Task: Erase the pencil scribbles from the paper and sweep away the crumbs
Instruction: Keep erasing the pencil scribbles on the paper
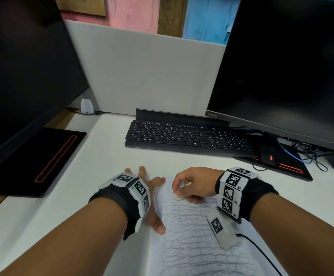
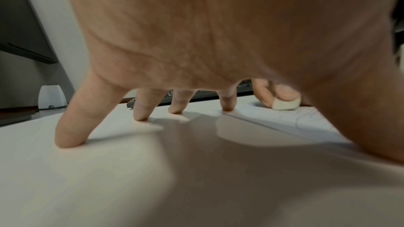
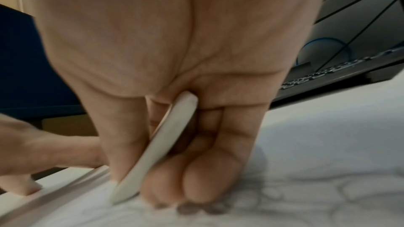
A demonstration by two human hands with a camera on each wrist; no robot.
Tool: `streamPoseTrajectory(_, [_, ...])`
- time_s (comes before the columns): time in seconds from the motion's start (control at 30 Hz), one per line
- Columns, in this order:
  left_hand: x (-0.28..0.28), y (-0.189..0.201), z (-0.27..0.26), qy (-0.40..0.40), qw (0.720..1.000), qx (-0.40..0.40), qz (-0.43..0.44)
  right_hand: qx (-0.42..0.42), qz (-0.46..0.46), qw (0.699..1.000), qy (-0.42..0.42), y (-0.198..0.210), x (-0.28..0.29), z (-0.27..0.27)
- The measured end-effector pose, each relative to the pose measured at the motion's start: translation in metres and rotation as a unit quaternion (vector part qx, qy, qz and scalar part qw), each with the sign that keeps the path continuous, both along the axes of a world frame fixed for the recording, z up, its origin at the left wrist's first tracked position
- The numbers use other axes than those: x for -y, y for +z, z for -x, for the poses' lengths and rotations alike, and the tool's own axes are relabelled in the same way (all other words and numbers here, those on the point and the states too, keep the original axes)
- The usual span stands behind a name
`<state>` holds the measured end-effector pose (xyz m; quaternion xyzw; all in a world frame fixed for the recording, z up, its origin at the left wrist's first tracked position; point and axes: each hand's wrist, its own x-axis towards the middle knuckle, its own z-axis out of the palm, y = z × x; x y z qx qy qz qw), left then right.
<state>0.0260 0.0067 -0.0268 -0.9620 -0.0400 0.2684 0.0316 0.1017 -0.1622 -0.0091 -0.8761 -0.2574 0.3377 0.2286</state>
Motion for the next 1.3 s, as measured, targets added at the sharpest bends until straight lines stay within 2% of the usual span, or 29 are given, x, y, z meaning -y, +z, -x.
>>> streamPoseTrajectory(0.1, [0.000,-0.001,0.000,0.002,1.000,0.002,0.002,0.066,-0.010,0.997,-0.032,-0.001,0.003,-0.003])
streamPoseTrajectory(0.23, [0.000,0.001,0.000,0.002,1.000,0.000,0.000,0.003,0.000,1.000,-0.006,0.002,0.001,0.001])
streamPoseTrajectory(0.33, [0.000,0.000,0.000,-0.001,1.000,0.008,0.004,0.053,-0.022,0.997,-0.049,0.000,0.003,-0.001])
streamPoseTrajectory(0.5, [0.001,0.000,0.000,0.003,1.000,0.009,-0.003,0.020,0.006,1.000,-0.005,0.005,0.002,0.003])
streamPoseTrajectory(0.63, [0.002,0.005,0.000,0.006,1.000,-0.010,0.004,0.121,0.019,0.992,0.009,0.007,0.002,0.004])
streamPoseTrajectory(0.77, [0.013,0.011,-0.006,-0.028,0.998,0.048,0.025,0.093,-0.004,0.996,-0.016,0.006,0.003,0.009])
streamPoseTrajectory(0.83, [0.025,0.014,-0.008,-0.025,0.996,0.053,0.068,0.081,-0.019,0.996,-0.029,0.004,0.004,0.011])
streamPoseTrajectory(0.93, [0.036,0.011,-0.009,-0.018,0.996,0.053,0.074,0.053,-0.037,0.997,-0.052,0.005,0.006,0.010])
streamPoseTrajectory(1.07, [0.032,0.004,-0.009,0.026,0.995,0.045,0.086,0.089,-0.041,0.989,-0.110,0.006,0.010,-0.002])
streamPoseTrajectory(1.2, [0.029,0.000,-0.012,0.048,0.994,0.031,0.088,0.066,-0.005,0.996,-0.065,0.009,0.002,-0.002])
streamPoseTrajectory(1.3, [0.028,-0.002,-0.016,0.046,0.994,0.032,0.092,0.110,0.009,0.992,-0.057,0.010,0.000,-0.006])
